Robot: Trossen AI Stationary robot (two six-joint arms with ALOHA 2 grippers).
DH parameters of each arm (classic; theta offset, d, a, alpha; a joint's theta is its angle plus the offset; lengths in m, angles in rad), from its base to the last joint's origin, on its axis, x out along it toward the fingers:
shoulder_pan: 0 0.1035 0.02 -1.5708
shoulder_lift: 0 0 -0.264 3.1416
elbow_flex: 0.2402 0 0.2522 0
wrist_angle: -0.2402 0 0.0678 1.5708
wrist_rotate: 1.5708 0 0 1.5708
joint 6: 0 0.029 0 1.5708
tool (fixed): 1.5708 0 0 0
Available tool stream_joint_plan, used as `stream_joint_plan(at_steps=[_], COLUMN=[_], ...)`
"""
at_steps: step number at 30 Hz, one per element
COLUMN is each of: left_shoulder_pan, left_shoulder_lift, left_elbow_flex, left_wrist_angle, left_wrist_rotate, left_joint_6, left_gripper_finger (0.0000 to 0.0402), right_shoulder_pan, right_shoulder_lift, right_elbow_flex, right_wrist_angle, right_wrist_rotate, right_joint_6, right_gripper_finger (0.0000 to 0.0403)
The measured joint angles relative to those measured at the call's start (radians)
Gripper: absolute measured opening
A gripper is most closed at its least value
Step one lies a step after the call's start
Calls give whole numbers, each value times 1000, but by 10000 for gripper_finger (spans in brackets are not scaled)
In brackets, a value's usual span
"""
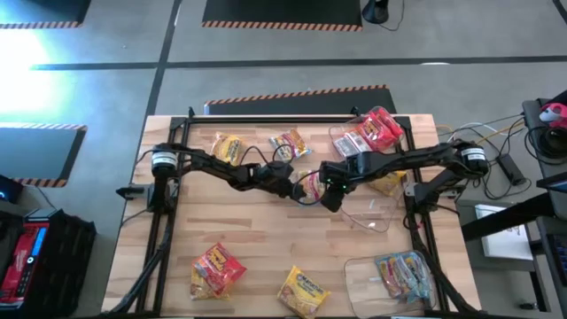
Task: Sort Maruchan noodles
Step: Put the blue noodle pack into the bottom transparent bin
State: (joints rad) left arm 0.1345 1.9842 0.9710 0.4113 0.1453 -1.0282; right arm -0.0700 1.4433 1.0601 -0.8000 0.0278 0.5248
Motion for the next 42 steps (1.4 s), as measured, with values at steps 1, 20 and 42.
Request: stream_joint_plan(at_steps=[1,20,42], left_shoulder_pan=[0,8,37], left_shoulder_lift=[0,-29,33], left_elbow_flex=[-1,4,48], left_wrist_angle=[-13,10,11], left_wrist_rotate=[-2,-5,9], left_joint_6=[1,25,89], left_gripper_finger=[146,146,145], right_shoulder_pan=[0,-25,-27], right_shoulder_lift=[0,0,0], right_elbow_flex=[-9,-55,-55], right_wrist_angle=[30,111,128], right_wrist_rotate=[-1,1,1], right_joint_6=[1,53,69], right_gripper_finger=[118,118,118])
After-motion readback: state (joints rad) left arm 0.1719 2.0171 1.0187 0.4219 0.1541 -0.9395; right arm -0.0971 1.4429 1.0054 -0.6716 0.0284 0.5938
